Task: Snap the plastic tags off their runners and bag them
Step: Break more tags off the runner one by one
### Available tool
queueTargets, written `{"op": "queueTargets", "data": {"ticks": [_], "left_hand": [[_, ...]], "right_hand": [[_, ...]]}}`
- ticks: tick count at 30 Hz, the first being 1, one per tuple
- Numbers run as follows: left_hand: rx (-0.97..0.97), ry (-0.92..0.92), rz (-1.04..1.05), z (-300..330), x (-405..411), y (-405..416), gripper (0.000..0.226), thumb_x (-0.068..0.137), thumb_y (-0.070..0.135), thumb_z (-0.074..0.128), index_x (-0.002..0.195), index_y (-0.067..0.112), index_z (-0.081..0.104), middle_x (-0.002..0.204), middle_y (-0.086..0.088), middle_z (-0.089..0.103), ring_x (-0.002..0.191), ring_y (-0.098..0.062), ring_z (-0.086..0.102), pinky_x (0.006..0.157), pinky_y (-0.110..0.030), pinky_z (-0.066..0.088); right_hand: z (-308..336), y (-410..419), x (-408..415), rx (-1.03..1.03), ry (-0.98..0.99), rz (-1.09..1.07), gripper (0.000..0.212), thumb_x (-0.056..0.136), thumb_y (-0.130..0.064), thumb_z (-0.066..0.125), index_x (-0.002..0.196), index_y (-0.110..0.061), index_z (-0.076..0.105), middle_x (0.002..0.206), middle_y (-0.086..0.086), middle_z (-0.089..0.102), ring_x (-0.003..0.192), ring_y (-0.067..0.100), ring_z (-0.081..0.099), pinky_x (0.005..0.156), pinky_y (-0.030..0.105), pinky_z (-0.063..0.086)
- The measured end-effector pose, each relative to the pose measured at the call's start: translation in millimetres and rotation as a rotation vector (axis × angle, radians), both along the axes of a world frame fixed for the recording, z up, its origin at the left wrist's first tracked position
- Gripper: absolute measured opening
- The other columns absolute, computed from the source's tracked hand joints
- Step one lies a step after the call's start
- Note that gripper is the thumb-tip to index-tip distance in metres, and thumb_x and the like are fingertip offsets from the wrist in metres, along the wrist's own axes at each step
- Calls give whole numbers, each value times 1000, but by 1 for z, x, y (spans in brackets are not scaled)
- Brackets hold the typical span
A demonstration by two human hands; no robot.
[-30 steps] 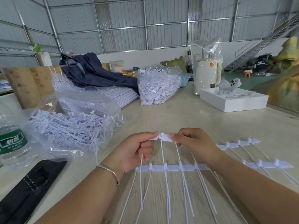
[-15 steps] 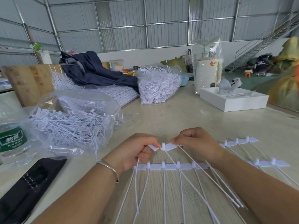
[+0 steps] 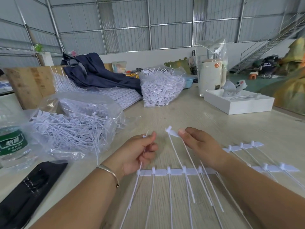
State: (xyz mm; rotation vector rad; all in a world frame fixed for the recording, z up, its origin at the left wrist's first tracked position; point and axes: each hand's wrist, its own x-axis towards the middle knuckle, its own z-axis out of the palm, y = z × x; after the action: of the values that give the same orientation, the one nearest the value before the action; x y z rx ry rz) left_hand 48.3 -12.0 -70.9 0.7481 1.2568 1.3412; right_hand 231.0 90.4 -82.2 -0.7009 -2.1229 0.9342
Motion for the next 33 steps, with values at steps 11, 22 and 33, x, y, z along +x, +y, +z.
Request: {"op": "queueTargets", "data": {"ticks": [11, 22, 33], "left_hand": [[-21, -25, -71, 0, 4, 1, 18, 72, 21, 75, 80, 17, 59, 61, 7, 25, 41, -2, 19, 33, -13, 12], [-66, -7, -3, 1, 4, 2, 35, 80, 12, 71, 47, 20, 64, 52, 9, 25, 37, -2, 17, 33, -14, 11], [33, -83, -153, 6, 7, -5, 26, 75, 14, 71, 54, 23, 58, 51, 11, 25, 34, -1, 21, 31, -13, 15]], "right_hand": [[-12, 9, -3, 77, -23, 15, 33, 90, -39, 63, 68, -20, 47, 56, -12, 36, 53, 6, 33, 53, 16, 31], [8, -1, 6, 20, -12, 77, 21, 94, -20, 61, 76, -11, 65, 66, 1, 45, 54, 4, 35, 55, 12, 29], [12, 3, 12, -251, 57, 227, 32, 74, -48, 67, 71, -16, 68, 70, 6, 54, 73, 13, 50, 80, 22, 39]]}}
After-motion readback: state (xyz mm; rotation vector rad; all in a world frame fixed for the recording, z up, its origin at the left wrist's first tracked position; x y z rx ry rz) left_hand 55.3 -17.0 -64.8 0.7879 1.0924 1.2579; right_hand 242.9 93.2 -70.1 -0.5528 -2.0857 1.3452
